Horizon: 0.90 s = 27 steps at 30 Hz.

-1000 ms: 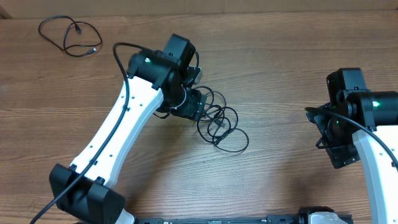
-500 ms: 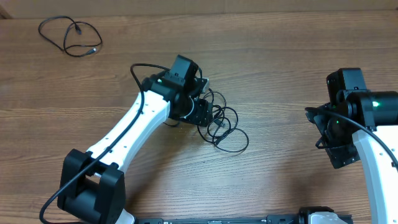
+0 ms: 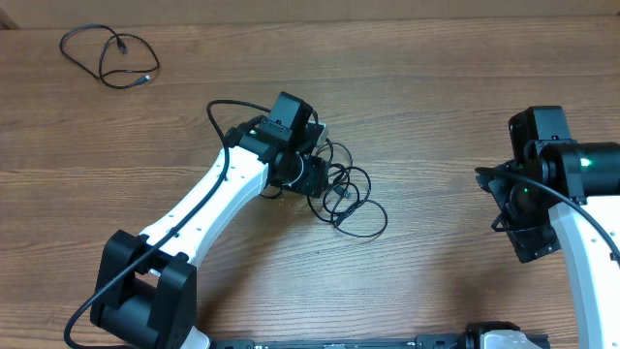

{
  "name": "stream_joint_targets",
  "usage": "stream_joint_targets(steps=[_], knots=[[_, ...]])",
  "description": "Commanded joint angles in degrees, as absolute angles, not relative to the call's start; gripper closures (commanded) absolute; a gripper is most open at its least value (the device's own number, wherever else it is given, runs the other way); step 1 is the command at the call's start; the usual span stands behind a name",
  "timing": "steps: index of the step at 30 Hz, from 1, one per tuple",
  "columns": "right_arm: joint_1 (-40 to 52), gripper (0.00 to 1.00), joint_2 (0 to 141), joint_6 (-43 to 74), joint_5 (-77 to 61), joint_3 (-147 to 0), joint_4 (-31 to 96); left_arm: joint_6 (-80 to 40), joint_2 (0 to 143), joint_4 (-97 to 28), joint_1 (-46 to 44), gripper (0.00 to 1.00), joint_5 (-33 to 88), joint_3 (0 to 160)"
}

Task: Untangle cables
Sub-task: 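Grasp the remaining black cable bundle with the left gripper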

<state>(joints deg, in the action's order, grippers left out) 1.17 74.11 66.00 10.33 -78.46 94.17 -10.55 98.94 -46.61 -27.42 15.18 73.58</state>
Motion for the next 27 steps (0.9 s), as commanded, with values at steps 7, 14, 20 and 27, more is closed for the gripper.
stream_joint_targets(steps=[7,14,20,27], knots=[[1.0,0.0,73.1,66.3,10.4,-79.9,94.2,-11.8,99.1,-41.9,-28.9,0.49,15.0,71.6],[1.0,0.0,73.1,66.3,10.4,-79.9,94.2,-11.8,99.1,-39.7,-29.2,0.56,14.8,70.4],[1.0,0.0,73.1,66.3,10.4,-79.9,94.2,-12.3,99.1,-39.6,-29.2,0.87,14.9,71.3],[1.0,0.0,73.1,66.3,10.4,-79.9,94.2,-15.9,96.2,-42.6,-29.2,0.96,21.3,76.6]])
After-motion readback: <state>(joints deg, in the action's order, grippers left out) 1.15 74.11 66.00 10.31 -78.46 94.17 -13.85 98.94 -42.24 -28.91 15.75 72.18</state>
